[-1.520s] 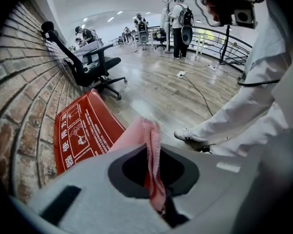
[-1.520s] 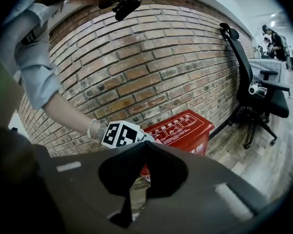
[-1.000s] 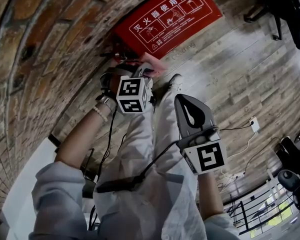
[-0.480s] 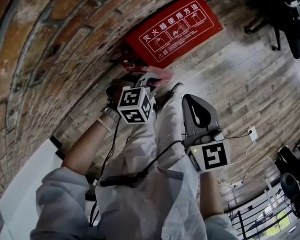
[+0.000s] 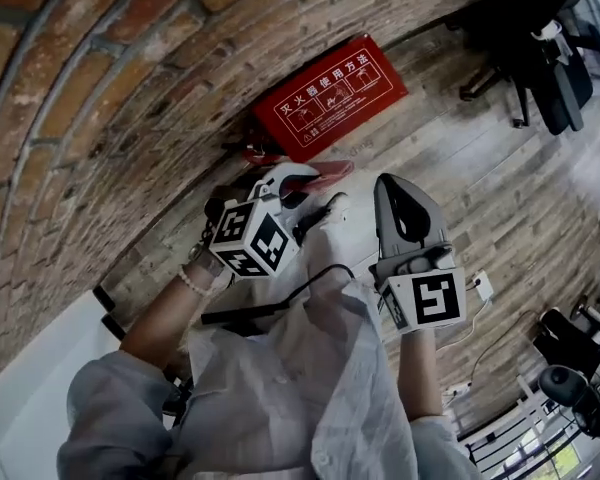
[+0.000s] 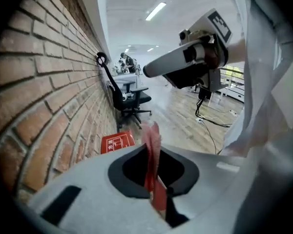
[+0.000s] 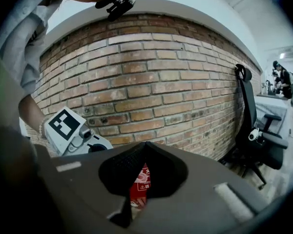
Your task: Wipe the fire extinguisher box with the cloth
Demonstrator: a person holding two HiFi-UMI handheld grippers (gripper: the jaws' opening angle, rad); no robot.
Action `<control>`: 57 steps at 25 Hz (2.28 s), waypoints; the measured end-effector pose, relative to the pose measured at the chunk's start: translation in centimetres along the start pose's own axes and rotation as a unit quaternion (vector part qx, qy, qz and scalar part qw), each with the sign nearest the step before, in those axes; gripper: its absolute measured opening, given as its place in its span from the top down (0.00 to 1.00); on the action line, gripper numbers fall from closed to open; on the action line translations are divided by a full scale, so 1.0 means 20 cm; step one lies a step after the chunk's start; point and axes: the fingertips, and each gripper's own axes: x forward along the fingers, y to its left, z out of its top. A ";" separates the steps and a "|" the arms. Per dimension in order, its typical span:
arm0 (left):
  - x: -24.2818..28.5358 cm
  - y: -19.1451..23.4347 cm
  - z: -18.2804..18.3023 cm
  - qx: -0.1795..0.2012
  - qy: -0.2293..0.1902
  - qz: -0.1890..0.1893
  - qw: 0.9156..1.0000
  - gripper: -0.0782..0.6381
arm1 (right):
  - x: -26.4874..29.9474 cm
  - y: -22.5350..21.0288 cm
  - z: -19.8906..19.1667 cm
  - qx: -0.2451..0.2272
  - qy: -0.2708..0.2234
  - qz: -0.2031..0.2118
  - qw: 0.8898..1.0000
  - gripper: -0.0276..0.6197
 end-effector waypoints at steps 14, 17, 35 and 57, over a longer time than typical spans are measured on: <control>-0.75 0.24 0.60 -0.069 -0.155 0.114 0.979 0.88 | -0.28 0.03 0.49 -0.070 -0.059 -0.021 0.996 0.95; -0.87 0.25 0.64 -0.081 -0.182 0.133 0.971 0.88 | -0.30 0.09 0.56 -0.083 -0.075 -0.016 0.994 0.95; -1.10 0.27 0.73 -0.129 -0.248 0.172 0.944 0.88 | -0.33 0.17 0.76 -0.112 -0.088 -0.016 0.990 0.95; -1.07 0.26 0.74 -0.148 -0.259 0.152 0.942 0.88 | -0.32 0.19 0.73 -0.121 -0.081 -0.018 0.989 0.95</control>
